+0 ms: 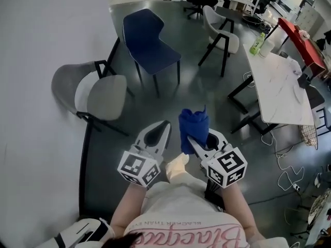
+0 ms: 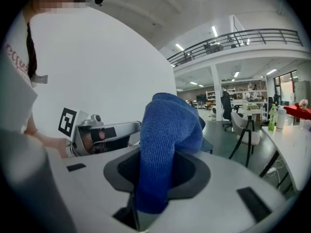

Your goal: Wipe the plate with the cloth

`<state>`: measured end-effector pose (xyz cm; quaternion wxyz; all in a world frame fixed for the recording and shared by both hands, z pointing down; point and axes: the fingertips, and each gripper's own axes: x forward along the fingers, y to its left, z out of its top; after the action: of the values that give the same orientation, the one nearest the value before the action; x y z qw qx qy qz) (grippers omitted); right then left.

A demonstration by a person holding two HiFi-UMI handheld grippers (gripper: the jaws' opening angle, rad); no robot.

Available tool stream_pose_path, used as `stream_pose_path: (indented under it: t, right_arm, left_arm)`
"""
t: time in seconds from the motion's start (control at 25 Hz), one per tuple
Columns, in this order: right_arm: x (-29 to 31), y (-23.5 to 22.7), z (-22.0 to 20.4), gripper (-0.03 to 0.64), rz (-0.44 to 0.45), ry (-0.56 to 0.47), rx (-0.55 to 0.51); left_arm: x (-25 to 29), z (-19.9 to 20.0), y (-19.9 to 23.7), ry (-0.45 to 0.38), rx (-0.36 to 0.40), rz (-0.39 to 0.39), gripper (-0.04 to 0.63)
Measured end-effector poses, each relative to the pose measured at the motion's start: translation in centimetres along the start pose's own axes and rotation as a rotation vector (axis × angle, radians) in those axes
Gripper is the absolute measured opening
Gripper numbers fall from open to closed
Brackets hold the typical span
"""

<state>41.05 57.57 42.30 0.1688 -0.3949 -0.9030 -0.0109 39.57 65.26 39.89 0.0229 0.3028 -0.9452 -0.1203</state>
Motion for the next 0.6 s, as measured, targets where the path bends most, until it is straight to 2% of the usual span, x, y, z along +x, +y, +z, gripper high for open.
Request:
stream_pose_path:
  t: [0.32, 0.6]
  right_arm:
    - [2.9, -7.3, 2.7, 0.114, -0.049, -0.019, 0.036]
    - [5.1, -14.9, 5.2, 0.114, -0.119, -0.051, 0.071]
  left_arm:
    - [8.6, 1.2, 2.6, 0.026, 0.01, -0.05, 0.02]
    - [17.8, 2.4, 3.8, 0.045, 0.041, -0.143, 0.018]
